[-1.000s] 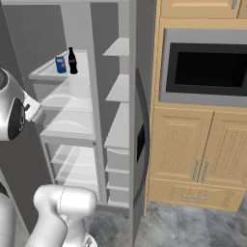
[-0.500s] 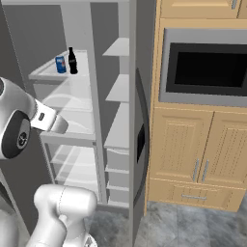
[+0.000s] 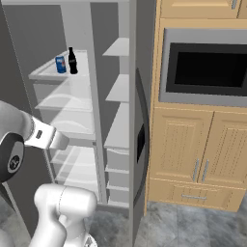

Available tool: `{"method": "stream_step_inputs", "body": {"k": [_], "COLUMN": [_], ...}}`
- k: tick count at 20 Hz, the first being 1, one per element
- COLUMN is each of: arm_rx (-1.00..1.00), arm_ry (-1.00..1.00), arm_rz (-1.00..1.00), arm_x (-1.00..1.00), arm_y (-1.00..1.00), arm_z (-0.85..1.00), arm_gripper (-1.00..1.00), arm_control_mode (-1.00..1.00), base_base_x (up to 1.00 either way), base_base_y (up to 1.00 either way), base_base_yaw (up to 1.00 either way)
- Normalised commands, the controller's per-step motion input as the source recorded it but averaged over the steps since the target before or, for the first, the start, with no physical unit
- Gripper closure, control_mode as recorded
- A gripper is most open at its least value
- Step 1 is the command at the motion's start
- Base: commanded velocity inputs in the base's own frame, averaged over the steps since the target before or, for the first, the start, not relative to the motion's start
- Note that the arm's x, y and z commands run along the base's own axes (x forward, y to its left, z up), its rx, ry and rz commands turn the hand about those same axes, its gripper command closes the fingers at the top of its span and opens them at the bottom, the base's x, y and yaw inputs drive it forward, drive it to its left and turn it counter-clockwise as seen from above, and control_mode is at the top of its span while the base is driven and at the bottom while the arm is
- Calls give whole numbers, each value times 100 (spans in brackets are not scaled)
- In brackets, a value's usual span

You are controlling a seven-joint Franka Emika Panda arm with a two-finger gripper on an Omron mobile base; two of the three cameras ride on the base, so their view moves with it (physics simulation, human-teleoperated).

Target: Open the fridge, grab two sodas, and place both sodas inside the bowl with ice on the dining counter.

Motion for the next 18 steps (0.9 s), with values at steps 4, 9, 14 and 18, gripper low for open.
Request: {"method": "stream_step_inputs", "body": {"k": [4,9,14,18], "arm_rx": [0,0,0,0], "arm_ry": [1,0,0,0], "arm_rz": [0,0,0,0], "arm_x": [0,0,0,0], "arm_y": [6,0,0,0], "arm_z": [0,0,0,0], "arm_gripper": [-100,-100,-100,-100], "arm_control_mode": [100,100,100,100], "base_base_x": [2,36,52,64], "base_base_y": [12,54,29,1], "base_base_yaw": [0,0,0,0]}}
